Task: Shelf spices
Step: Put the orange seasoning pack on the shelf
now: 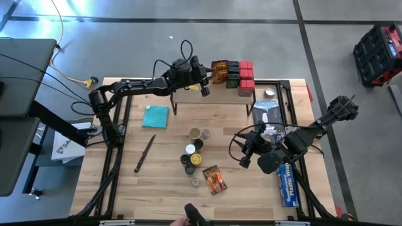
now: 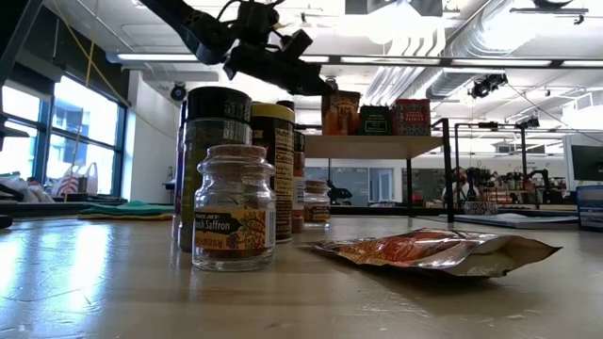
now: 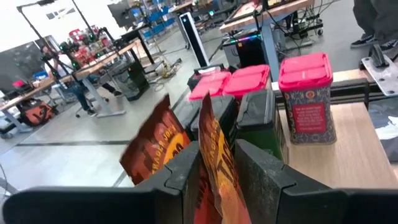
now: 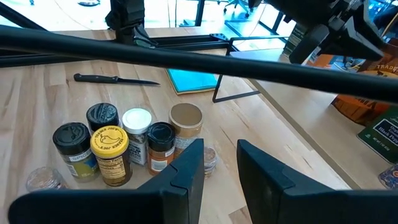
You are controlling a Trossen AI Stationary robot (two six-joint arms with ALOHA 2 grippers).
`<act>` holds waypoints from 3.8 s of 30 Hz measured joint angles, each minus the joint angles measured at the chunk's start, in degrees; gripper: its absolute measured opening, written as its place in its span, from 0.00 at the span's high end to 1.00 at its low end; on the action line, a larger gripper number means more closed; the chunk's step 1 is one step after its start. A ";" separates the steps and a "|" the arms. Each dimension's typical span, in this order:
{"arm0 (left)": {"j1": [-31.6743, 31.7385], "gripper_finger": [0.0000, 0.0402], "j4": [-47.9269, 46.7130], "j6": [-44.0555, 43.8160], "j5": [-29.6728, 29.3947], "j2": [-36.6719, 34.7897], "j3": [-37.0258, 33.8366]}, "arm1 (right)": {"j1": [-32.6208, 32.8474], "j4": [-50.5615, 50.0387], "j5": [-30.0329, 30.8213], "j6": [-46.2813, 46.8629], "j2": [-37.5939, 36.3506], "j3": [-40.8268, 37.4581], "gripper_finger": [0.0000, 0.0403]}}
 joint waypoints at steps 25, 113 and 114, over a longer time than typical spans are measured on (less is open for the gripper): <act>-15.58 0.75 -23.17 8.55 -22.30 -15.58 0.02 | -0.02 0.26 -19.09 4.83 3.56 -0.02 0.78; -44.28 0.75 -23.25 -37.64 -21.93 2.98 -0.72 | -7.70 40.37 -27.61 18.26 17.43 -34.10 0.99; -44.30 0.75 -23.49 -38.36 -21.93 2.98 -0.72 | -7.26 39.58 -27.60 18.20 16.13 -34.23 0.99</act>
